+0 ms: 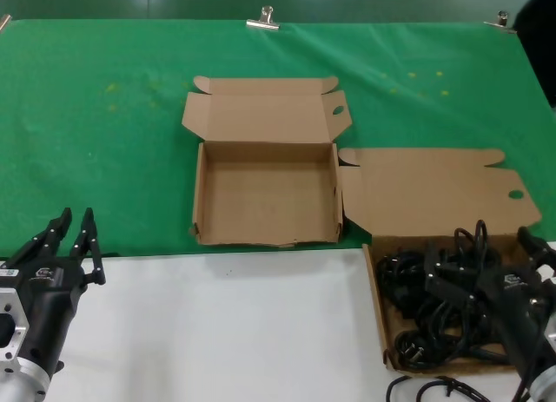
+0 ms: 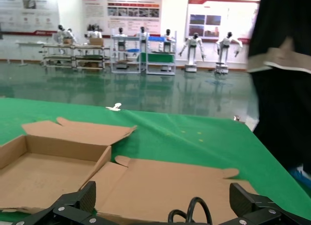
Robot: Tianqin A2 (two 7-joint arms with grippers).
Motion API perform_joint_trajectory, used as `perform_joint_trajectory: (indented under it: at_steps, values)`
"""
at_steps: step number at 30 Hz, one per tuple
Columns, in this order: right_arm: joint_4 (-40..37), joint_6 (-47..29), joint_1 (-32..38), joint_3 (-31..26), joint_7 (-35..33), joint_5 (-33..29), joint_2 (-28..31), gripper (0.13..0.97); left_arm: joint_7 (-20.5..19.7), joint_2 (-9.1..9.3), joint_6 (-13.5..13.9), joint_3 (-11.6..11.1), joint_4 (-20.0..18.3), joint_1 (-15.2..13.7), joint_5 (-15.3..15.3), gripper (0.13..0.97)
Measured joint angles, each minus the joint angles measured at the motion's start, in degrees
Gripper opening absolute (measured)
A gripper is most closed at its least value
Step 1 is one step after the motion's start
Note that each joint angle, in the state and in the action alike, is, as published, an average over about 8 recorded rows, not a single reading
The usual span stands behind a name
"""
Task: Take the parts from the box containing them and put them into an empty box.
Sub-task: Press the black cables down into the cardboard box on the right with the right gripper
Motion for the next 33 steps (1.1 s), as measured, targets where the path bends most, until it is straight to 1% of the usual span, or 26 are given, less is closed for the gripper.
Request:
perform_joint_trajectory:
  at_steps: [1, 7, 9, 14, 18, 22, 26, 33]
  values:
    - [0.0, -0.4, 0.0, 0.2, -0.3, -0.2, 0.1, 0.966, 0.0, 0.00, 0.0, 0.0, 0.0, 0.0, 0.0, 0.320]
    - [0.0, -3.1, 0.5, 1.4, -1.4, -0.7, 2.5, 0.966, 0.0, 0.00, 0.0, 0.0, 0.0, 0.0, 0.0, 0.239]
    - [-0.2, -3.5, 0.8, 1.3, -0.9, -0.5, 4.2, 0.966, 0.0, 0.00, 0.0, 0.0, 0.0, 0.0, 0.0, 0.212]
    - [-0.9, -4.7, 2.0, 0.3, 1.8, 0.3, 9.9, 0.966, 0.0, 0.00, 0.0, 0.0, 0.0, 0.0, 0.0, 0.190]
    - [-1.5, -8.0, 3.1, 0.0, 2.9, 0.9, 14.3, 0.966, 0.0, 0.00, 0.0, 0.0, 0.0, 0.0, 0.0, 0.169]
    - [-2.1, -14.1, 4.5, 0.0, 2.1, 1.7, 18.6, 0.966, 0.0, 0.00, 0.0, 0.0, 0.0, 0.0, 0.0, 0.168]
    - [-3.2, -22.2, 6.9, -0.2, 0.5, 2.8, 23.5, 0.966, 0.0, 0.00, 0.0, 0.0, 0.0, 0.0, 0.0, 0.168]
    - [-6.5, -36.5, 14.0, -1.7, -5.1, 4.1, 30.6, 0.966, 0.0, 0.00, 0.0, 0.0, 0.0, 0.0, 0.0, 0.168]
